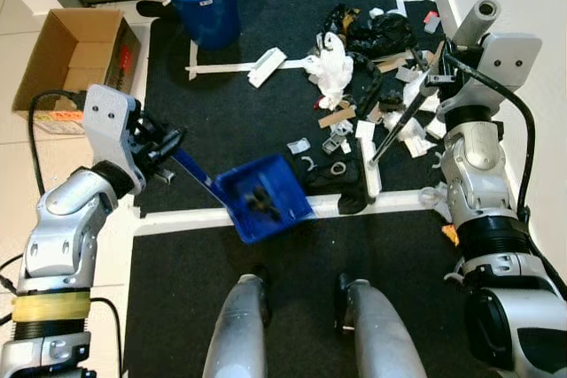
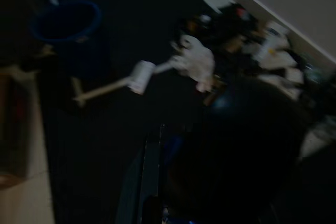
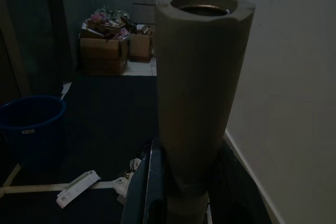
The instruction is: Sweep floor
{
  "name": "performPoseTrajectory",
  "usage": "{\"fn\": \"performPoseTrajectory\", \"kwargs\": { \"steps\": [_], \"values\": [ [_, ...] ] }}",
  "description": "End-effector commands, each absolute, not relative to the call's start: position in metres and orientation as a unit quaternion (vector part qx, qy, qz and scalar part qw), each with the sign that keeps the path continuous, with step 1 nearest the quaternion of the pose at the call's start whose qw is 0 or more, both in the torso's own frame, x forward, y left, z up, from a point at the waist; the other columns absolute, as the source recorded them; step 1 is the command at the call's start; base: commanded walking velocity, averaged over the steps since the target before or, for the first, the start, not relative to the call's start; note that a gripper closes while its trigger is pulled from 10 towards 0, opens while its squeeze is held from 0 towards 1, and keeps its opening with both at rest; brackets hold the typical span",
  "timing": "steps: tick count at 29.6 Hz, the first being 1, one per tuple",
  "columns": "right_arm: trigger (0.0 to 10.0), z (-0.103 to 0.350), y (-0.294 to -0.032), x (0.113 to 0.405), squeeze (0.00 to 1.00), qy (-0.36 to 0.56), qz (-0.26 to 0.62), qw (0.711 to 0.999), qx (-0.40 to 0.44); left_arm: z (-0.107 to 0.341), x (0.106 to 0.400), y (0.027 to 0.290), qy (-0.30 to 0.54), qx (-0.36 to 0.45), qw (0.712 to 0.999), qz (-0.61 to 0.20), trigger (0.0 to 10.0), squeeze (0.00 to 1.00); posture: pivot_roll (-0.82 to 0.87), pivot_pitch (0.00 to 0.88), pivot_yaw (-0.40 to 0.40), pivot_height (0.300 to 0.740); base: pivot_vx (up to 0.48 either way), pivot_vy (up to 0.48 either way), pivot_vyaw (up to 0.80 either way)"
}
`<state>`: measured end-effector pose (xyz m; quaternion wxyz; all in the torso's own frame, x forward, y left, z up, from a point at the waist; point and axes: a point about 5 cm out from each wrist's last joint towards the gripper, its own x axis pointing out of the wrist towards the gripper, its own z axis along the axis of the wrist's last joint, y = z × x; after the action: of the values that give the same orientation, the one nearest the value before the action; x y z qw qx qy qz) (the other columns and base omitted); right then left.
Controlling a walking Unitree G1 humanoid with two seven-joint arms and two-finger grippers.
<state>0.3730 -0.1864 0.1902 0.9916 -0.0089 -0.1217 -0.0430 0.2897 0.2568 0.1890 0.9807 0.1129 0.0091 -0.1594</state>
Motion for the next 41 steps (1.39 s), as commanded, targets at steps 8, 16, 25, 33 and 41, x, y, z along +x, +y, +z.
{"fn": "performPoseTrajectory", "kwargs": {
  "steps": [8, 16, 25, 33, 41],
  "values": [
    [10.0, 0.186, -0.187, 0.372, 0.0, -0.127, -0.043, 0.991, -0.012, 0.191, 0.29, 0.249, 0.016, 0.157, 0.98, -0.12, 10.0, 0.0, 0.01, 0.18, 0.014, 0.74, 0.0, 0.0, 0.0],
    [10.0, 0.179, -0.187, 0.37, 0.0, -0.121, -0.044, 0.992, -0.014, 0.202, 0.297, 0.24, -0.04, 0.166, 0.98, -0.107, 10.0, 0.0, 0.0, 0.165, 0.017, 0.74, 0.0, 0.0, 0.0],
    [10.0, 0.18, -0.191, 0.37, 0.0, -0.122, -0.046, 0.991, -0.023, 0.204, 0.303, 0.227, -0.058, 0.115, 0.985, -0.115, 10.0, 0.0, -0.01, 0.14, 0.005, 0.74, 0.0, 0.0, 0.0],
    [10.0, 0.182, -0.187, 0.373, 0.0, -0.124, -0.04, 0.991, -0.023, 0.208, 0.307, 0.226, -0.072, 0.113, 0.987, -0.09, 10.0, 0.0, 0.0, 0.139, -0.002, 0.74, 0.0, 0.0, 0.0],
    [10.0, 0.18, -0.187, 0.374, 0.0, -0.12, -0.04, 0.992, -0.018, 0.207, 0.31, 0.229, -0.068, 0.098, 0.991, -0.063, 10.0, 0.0, 0.0, 0.143, -0.003, 0.74, 0.0, 0.0, 0.0]
  ]
}}
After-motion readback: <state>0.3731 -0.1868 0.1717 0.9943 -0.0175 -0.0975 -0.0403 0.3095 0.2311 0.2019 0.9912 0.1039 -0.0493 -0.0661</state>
